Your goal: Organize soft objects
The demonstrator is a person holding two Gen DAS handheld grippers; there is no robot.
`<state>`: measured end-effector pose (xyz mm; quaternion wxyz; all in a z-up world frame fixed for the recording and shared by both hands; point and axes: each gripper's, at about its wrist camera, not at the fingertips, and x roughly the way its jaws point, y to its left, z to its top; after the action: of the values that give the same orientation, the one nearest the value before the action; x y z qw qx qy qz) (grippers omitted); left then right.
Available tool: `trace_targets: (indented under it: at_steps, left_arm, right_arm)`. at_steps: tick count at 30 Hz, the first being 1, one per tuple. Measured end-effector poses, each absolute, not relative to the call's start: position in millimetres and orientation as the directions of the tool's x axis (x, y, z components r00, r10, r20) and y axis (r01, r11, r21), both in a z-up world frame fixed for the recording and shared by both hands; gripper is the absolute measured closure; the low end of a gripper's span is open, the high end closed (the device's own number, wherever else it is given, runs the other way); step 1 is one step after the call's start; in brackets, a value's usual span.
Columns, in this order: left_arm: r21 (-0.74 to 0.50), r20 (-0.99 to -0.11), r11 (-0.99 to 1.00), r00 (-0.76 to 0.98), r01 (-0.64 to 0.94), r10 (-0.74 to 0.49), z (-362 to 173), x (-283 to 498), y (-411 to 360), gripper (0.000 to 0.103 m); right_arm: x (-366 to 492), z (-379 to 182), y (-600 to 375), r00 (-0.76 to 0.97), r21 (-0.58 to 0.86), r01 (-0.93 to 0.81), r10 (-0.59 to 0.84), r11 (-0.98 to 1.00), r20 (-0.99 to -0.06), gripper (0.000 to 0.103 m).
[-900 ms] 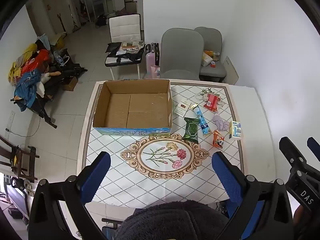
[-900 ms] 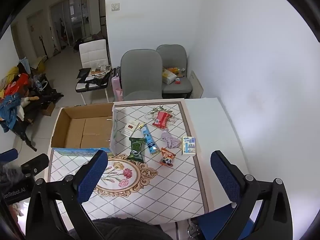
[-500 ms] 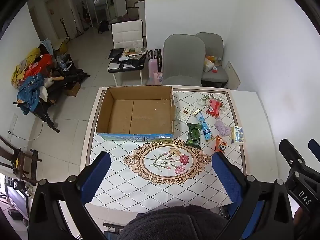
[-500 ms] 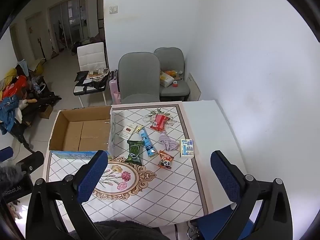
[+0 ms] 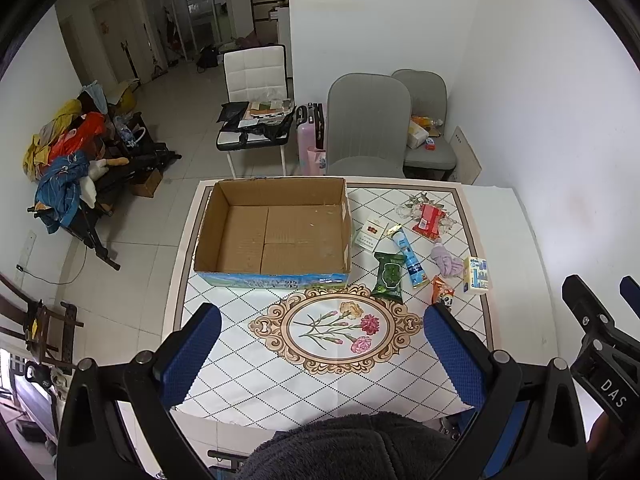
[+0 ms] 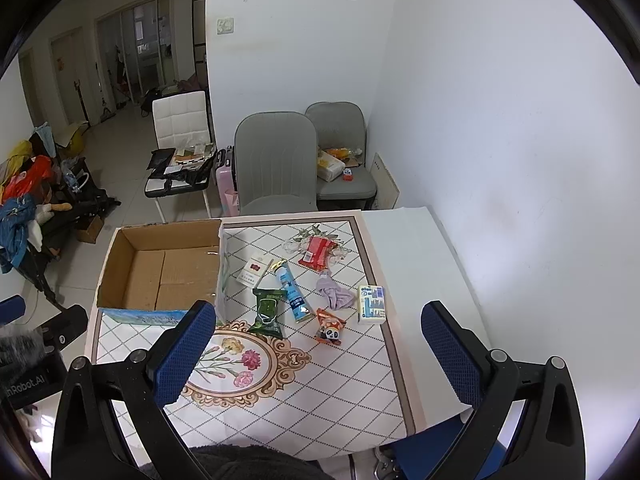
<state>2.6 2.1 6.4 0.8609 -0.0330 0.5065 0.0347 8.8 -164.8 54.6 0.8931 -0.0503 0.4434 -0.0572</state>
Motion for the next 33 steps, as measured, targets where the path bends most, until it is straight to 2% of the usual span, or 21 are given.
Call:
trace_targets:
  at_steps: [33]
  left_arm:
    - [-0.003, -0.863, 0.994, 0.502, -0.112, 0.054, 12.7, 12.9, 5.3, 0.000]
  right_arm:
    - [16.9, 51.9, -165.9, 0.597, -0.134, 0.047, -0.136, 0.990, -0.790, 0.000]
